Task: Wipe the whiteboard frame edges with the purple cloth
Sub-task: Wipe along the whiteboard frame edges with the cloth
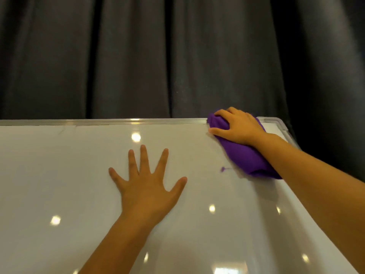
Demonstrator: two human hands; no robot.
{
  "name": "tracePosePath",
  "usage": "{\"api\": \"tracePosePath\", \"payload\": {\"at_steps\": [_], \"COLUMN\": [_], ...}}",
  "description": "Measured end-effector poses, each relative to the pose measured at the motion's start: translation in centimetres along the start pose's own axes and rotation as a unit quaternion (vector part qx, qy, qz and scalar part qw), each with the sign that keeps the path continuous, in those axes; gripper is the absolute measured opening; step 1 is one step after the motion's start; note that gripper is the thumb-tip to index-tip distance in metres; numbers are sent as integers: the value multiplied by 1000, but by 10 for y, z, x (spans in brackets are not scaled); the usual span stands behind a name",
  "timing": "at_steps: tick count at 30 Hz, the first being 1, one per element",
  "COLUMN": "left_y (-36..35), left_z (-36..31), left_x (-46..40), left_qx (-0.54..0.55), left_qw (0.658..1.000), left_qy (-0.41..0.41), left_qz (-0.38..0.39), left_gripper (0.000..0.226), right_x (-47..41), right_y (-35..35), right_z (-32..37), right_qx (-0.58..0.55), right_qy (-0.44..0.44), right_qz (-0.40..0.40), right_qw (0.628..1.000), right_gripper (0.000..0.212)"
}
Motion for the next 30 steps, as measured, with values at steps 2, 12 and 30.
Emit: {"api": "tracePosePath", "payload": {"at_steps": [2,12,30], "left_y": [1,-7,-6], "left_z": [-2,-74,-80], "left_x": [0,-4,11], "left_qx": [-9,12,10], "left_qw": [1000,999,1000], "left_qy": [1,30,9], "left_qz": [0,27,1], "left_gripper": [80,100,85], "right_x": [3,-10,73], "right_y": [10,-1,15], "right_z": [-38,-51,-86], "right_qx": [24,115,46], "right_qy": [-16,-104,-240], "right_qz": [-6,-43,4], "right_qw": [1000,987,970], "right_gripper": [60,50,90]}}
Point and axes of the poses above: each hand's wrist, its own x-axis away from the middle knuckle, its own y-axis out of the back of the hand, z = x × y, the point moved 1 cm from there along -x, towards the middle knuckle, and after that the axes turned 5 degrees about -z, right-handed, at the moved point
